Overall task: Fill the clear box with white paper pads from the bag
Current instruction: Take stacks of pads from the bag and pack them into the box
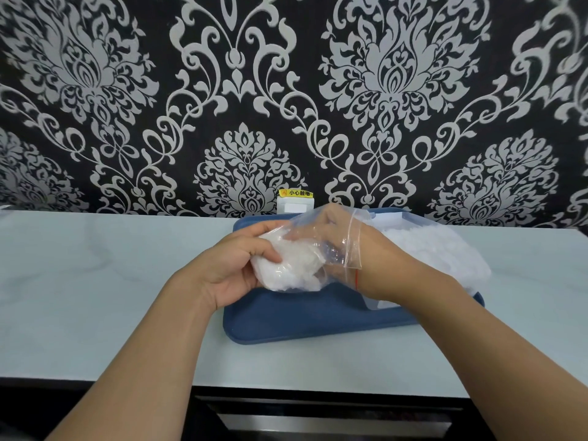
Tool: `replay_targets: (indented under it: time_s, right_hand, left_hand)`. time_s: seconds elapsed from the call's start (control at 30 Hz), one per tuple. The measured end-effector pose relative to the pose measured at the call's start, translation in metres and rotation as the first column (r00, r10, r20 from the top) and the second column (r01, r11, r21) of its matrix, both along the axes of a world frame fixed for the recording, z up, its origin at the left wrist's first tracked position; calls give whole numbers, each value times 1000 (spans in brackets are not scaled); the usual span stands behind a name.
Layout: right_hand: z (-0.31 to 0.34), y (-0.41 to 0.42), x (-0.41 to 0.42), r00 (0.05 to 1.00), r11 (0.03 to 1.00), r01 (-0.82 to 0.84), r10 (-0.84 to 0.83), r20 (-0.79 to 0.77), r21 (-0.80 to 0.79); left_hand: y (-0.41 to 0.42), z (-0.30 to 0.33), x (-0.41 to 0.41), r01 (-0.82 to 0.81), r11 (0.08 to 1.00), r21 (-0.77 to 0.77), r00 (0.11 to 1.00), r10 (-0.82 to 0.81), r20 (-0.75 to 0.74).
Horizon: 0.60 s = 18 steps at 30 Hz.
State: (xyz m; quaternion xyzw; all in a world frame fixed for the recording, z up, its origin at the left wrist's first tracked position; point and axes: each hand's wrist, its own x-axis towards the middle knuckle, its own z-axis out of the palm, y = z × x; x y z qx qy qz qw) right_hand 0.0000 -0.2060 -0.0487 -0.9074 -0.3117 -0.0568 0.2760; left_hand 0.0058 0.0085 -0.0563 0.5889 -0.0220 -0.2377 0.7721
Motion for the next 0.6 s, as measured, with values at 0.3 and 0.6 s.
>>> replay_targets:
  time_s: [0.3,0.6]
  right_hand:
    - [0,0,1,980,962,192,-177,88,-195]
    - [-12,-3,5,980,978,197,-198,6,60]
  left_hand:
    - [-14,-1,1,-97,986,135,995,93,34]
    - [-12,-8,8,-302,900,315,946,241,219]
